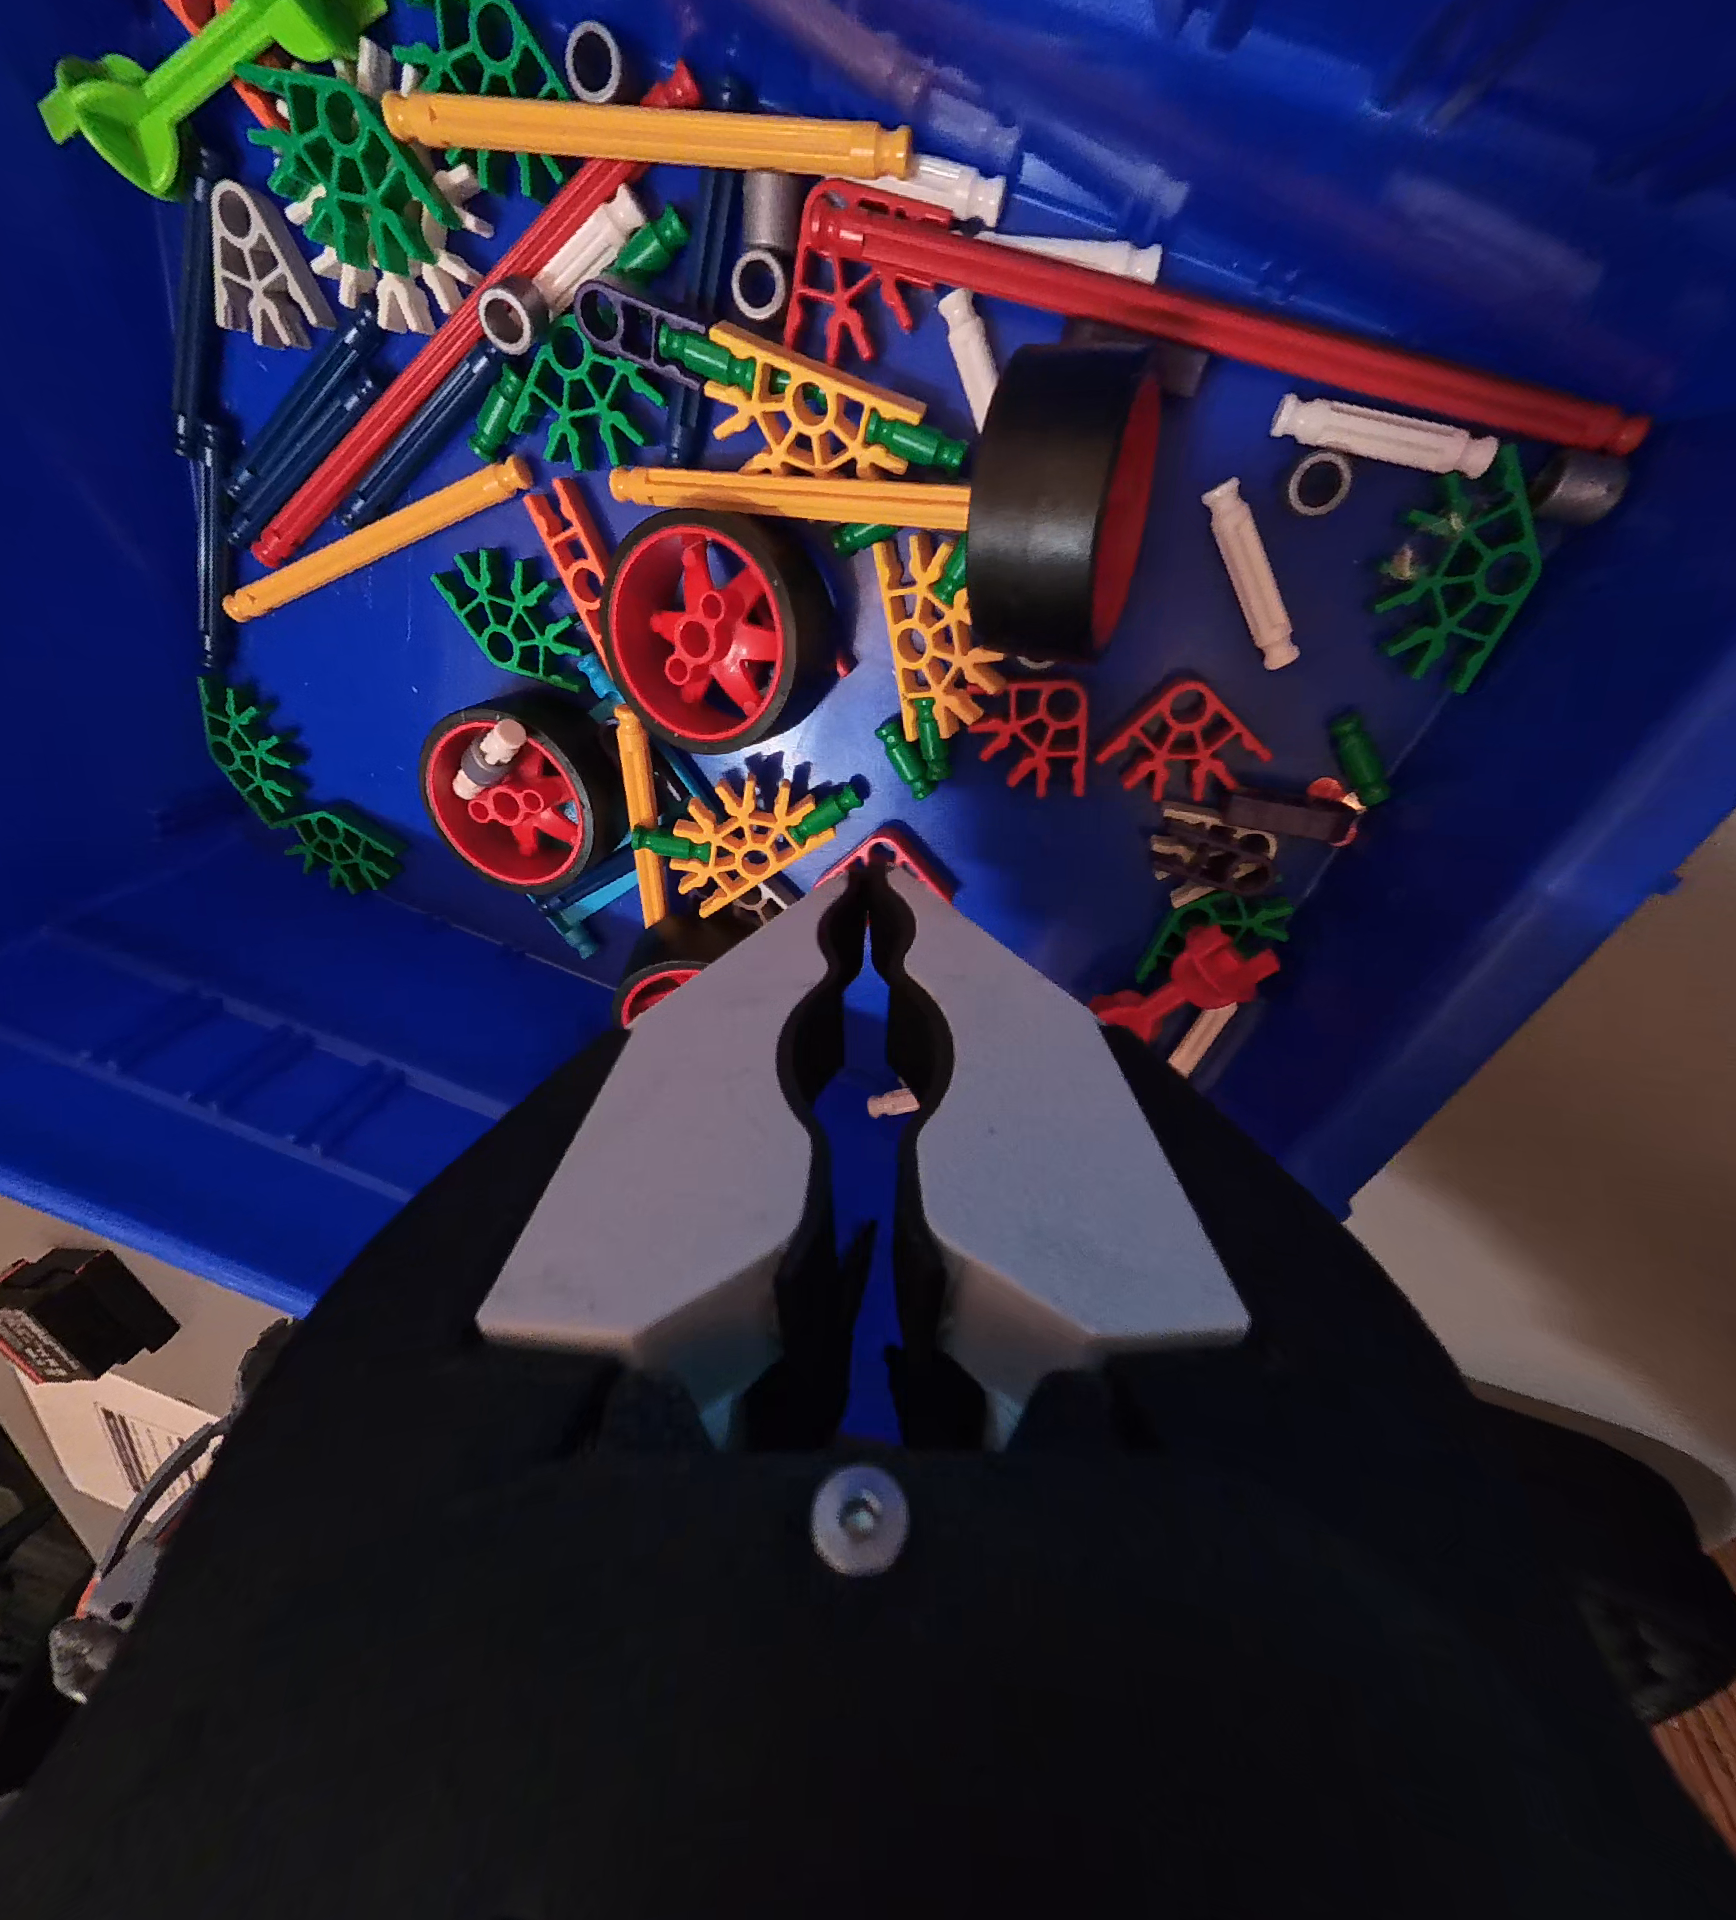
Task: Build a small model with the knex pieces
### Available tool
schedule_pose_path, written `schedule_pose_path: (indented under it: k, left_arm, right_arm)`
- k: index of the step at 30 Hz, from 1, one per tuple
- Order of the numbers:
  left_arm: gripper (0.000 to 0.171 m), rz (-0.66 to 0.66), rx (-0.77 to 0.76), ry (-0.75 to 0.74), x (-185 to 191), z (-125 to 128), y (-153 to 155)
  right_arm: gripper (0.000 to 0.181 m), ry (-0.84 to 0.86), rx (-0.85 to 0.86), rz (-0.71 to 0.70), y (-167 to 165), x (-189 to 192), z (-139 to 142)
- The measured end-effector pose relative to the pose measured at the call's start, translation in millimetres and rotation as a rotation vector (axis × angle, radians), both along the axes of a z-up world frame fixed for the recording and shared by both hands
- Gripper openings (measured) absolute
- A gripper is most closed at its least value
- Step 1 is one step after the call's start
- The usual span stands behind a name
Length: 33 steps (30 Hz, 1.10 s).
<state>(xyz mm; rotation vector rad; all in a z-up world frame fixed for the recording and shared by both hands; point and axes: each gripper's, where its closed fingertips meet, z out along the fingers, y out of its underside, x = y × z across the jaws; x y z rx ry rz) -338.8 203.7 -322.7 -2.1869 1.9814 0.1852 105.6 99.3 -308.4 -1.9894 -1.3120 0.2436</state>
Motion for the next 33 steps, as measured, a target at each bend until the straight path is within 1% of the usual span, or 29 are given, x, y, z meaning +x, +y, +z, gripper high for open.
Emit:
schedule_pose_path:
  k: [13,26,33]
  left_arm:
    - [0.000,-0.011,-0.022,0.018,-1,-4,-13]
    - [0.000,-0.014,-0.035,0.027,-1,-7,-18]
    - [0.000,-0.011,-0.032,0.021,-2,-5,-18]
  right_arm:
    - [0.013,0.000,0.000,0.005,-1,-1,-1]
    - [0.014,0.006,0.008,0.007,-1,-1,2]
    - [0.014,0.006,0.008,0.006,-1,-1,2]
